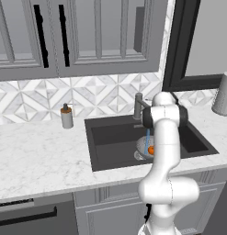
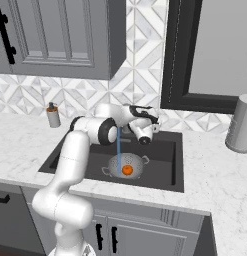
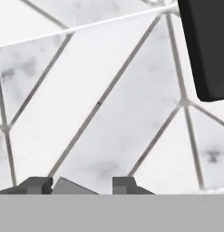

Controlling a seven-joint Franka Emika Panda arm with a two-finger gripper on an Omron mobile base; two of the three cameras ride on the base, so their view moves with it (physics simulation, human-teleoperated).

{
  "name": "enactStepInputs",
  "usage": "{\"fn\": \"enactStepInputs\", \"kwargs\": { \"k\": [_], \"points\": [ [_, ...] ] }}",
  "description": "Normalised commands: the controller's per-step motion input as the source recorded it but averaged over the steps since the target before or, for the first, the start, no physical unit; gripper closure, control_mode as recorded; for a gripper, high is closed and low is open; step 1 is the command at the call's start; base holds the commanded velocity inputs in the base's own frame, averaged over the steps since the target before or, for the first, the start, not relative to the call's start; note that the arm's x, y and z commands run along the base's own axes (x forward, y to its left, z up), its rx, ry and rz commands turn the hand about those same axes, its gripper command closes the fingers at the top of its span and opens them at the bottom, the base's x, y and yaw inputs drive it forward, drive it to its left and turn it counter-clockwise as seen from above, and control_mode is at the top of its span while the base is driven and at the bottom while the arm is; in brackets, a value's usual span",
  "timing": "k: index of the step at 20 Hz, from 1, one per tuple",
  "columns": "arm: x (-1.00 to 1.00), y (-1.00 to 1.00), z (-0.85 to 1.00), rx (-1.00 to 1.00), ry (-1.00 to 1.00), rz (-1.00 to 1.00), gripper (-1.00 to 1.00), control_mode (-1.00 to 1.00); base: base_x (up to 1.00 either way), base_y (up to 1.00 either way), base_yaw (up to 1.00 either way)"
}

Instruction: Put the colander in the sink, put the orange in the colander, and turn on the sink faucet and pour water over the colander.

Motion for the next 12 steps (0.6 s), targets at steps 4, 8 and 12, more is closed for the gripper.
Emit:
{"fn": "enactStepInputs", "kwargs": {
  "k": [4,8,12],
  "points": [
    [-0.08,-1.0,-0.01,0.17,0.01,0.1,1.0,-1.0,0.0,0.0,0.0],
    [-0.62,-0.99,0.12,0.24,-0.02,0.19,1.0,-1.0,0.0,0.0,0.0],
    [-0.99,-0.85,0.41,0.29,-0.2,0.21,1.0,-1.0,0.0,0.0,0.0]
  ]
}}
